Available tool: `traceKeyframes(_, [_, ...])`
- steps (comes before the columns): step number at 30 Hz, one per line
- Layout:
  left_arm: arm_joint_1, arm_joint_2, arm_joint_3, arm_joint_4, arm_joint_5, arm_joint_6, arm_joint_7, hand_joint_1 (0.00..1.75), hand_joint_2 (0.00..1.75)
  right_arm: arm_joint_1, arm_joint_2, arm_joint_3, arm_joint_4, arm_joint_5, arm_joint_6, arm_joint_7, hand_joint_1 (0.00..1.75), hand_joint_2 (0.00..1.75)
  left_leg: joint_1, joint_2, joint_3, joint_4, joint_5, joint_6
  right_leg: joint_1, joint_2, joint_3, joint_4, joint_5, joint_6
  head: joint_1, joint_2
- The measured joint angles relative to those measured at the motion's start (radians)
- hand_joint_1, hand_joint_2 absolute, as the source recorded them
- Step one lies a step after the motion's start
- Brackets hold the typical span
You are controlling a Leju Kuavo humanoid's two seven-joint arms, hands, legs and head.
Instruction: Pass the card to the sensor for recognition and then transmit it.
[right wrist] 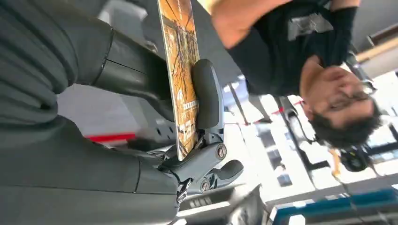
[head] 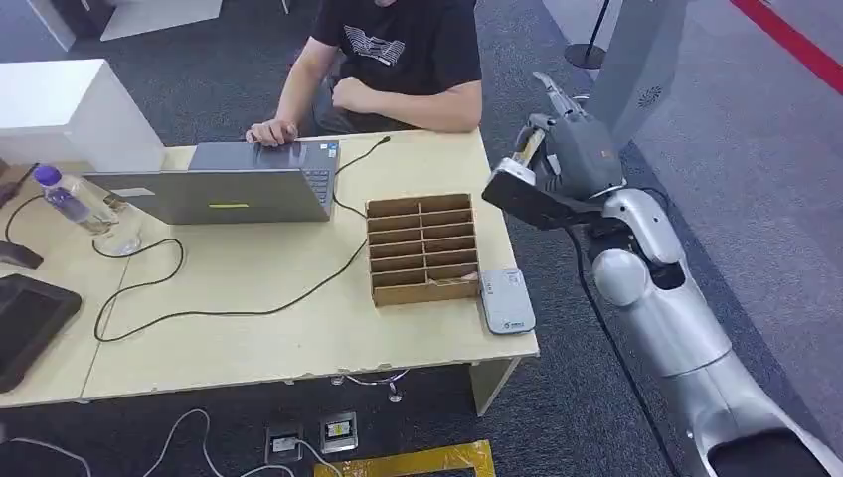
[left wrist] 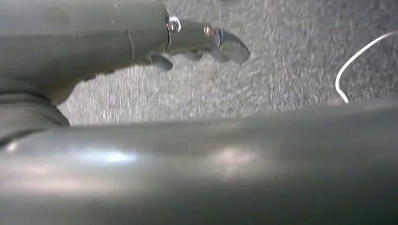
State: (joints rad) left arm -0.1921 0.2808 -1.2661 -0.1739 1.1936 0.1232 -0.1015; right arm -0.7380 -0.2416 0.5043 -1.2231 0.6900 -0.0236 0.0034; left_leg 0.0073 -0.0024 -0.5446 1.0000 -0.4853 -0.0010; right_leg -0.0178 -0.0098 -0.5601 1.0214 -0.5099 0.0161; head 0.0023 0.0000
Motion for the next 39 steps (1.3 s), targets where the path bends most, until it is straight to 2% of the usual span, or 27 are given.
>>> traceKeyframes(7, [-0.019,0.0,-0.016,0.0,-0.011,-0.005,0.0,0.0,0.0,-0.07,0.083,0.032,0.089,0.046,-0.034,-0.031,1.75,1.75,0.001,-0.001,-0.001,0.0,0.001,-0.002,0.001,-0.001,0.0,0.0,0.0,0.0,0.001,0.0])
traceKeyframes(9, [-0.021,0.0,-0.017,0.0,-0.016,-0.005,0.0,0.0,0.0,-0.09,0.103,0.04,0.119,0.082,-0.06,-0.043,1.75,1.75,0.001,-0.001,-0.002,0.0,0.001,-0.002,0.001,-0.001,0.0,0.0,0.0,0.0,0.001,0.0])
traceKeyframes(11, [-0.028,0.0,-0.018,0.0,-0.021,-0.005,0.003,0.0,0.0,-0.124,0.128,0.055,0.169,0.134,-0.123,-0.061,1.75,1.75,0.001,-0.001,-0.002,0.0,0.001,-0.002,0.001,-0.001,-0.001,0.0,0.0,0.0,0.001,0.0])
traceKeyframes(13, [-0.038,0.0,-0.022,0.0,-0.022,-0.005,0.006,0.0,0.0,-0.151,0.157,0.068,0.228,0.161,-0.156,-0.07,1.75,1.75,0.001,-0.001,-0.002,0.0,0.001,-0.002,0.001,-0.001,-0.001,0.0,0.0,0.0,0.0,0.0])
traceKeyframes(19, [-0.048,-0.003,-0.035,0.0,-0.023,-0.008,0.019,0.0,0.0,-0.196,0.237,0.096,0.383,0.194,-0.19,-0.08,1.75,1.75,0.002,-0.001,-0.002,0.0,0.002,-0.002,0.002,-0.001,-0.001,0.0,0.0,0.0,0.0,0.0])
traceKeyframes(24, [-0.051,-0.003,-0.038,0.0,-0.023,-0.015,0.022,0.0,0.0,-0.203,0.272,0.111,0.48,0.202,-0.197,-0.077,1.75,1.75,0.002,-0.001,-0.002,0.0,0.002,-0.002,0.002,-0.001,-0.001,0.0,0.0,0.0,0.001,0.0])
traceKeyframes(32, [-0.052,-0.003,-0.042,0.0,-0.027,-0.019,0.027,0.0,0.0,-0.205,0.289,0.126,0.572,0.203,-0.196,-0.069,1.75,1.75,0.002,-0.001,-0.002,0.0,0.002,-0.002,0.002,-0.001,-0.001,0.0,0.0,0.0,0.001,0.0])
traceKeyframes(33, [-0.052,-0.003,-0.042,0.0,-0.028,-0.021,0.029,0.0,0.0,-0.204,0.289,0.126,0.582,0.203,-0.197,-0.069,1.62,1.75,0.002,-0.001,-0.002,0.0,0.002,-0.002,0.002,-0.001,-0.001,0.0,0.0,0.0,0.001,0.0])
traceKeyframes(34, [-0.052,-0.003,-0.042,0.0,-0.031,-0.023,0.029,0.0,0.0,-0.204,0.289,0.128,0.591,0.202,-0.199,-0.069,1.33,1.75,0.002,-0.001,-0.002,0.0,0.002,-0.002,0.002,-0.001,-0.002,0.0,0.0,0.0,0.001,0.0])
traceKeyframes(35, [-0.052,-0.004,-0.042,0.0,-0.032,-0.024,0.029,0.0,0.0,-0.204,0.289,0.129,0.598,0.202,-0.202,-0.068,0.4,1.75,0.002,-0.001,-0.002,0.0,0.002,-0.002,0.002,-0.001,-0.002,0.0,0.0,0.0,0.001,0.0])
traceKeyframes(36, [-0.052,-0.004,-0.042,0.0,-0.033,-0.024,0.029,0.0,0.0,-0.204,0.288,0.13,0.604,0.202,-0.206,-0.066,0.0,1.75,0.002,-0.001,-0.002,0.0,0.002,-0.002,0.002,0.0,-0.002,0.0,0.0,0.0,0.001,0.0])
traceKeyframes(39, [-0.055,-0.006,-0.042,0.0,-0.04,-0.025,0.031,0.0,0.0,-0.201,0.286,0.134,0.623,0.202,-0.235,-0.058,0.0,1.75,0.002,0.0,-0.002,0.0,0.002,-0.002,0.002,0.0,-0.003,0.0,0.0,0.0,0.001,0.0])
